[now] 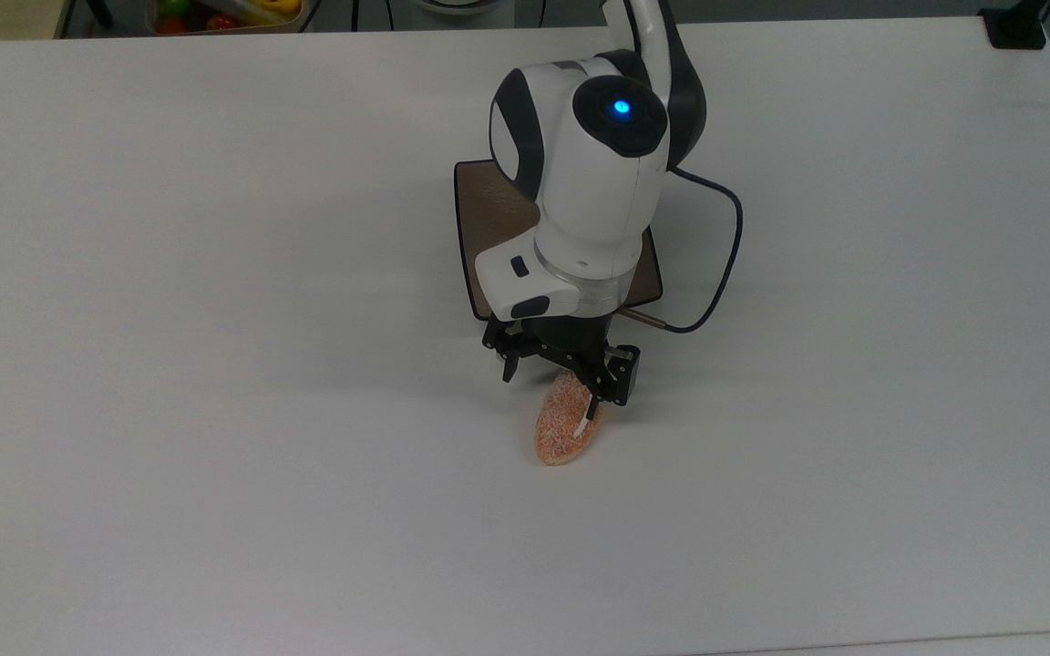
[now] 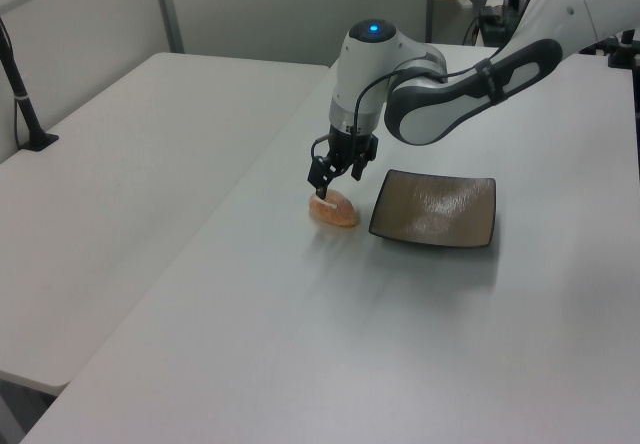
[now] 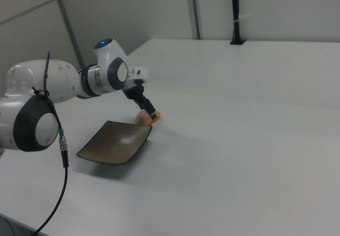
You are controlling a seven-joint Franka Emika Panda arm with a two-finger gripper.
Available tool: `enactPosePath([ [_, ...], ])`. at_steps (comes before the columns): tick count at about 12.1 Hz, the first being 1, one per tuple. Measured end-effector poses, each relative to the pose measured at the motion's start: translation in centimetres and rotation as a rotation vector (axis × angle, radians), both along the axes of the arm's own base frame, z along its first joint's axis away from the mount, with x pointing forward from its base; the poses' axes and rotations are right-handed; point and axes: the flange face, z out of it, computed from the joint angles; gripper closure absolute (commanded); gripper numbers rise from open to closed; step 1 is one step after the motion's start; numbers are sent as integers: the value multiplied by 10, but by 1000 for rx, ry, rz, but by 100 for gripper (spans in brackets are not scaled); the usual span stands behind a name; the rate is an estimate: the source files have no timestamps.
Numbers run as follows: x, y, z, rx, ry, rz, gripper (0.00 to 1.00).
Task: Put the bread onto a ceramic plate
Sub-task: 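Lower the gripper and close it on the orange bread roll, then lift the bread roll and carry it over the brown plate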
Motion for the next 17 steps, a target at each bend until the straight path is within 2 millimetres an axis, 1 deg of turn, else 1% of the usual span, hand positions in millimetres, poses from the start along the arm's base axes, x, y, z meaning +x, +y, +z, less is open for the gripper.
enactPosePath([
  [2, 2, 3, -13, -20, 3, 1, 0],
  [3, 3, 7, -15, -19, -1, 1, 4],
  [4, 4, 10, -16, -17, -3, 4, 23],
  [5, 5, 13, -18, -19, -4, 8, 45],
  [6, 5, 16, -19, -26, -8, 16, 56],
  [8, 5, 20, -19, -30, -10, 23, 67],
  [13, 6, 19, -18, -24, -14, 8, 68],
  [15, 8, 16, -14, -21, -24, 1, 67],
  [16, 12, 11, -2, -16, -43, -9, 67],
  [17, 14, 2, 17, -10, -68, -22, 67],
])
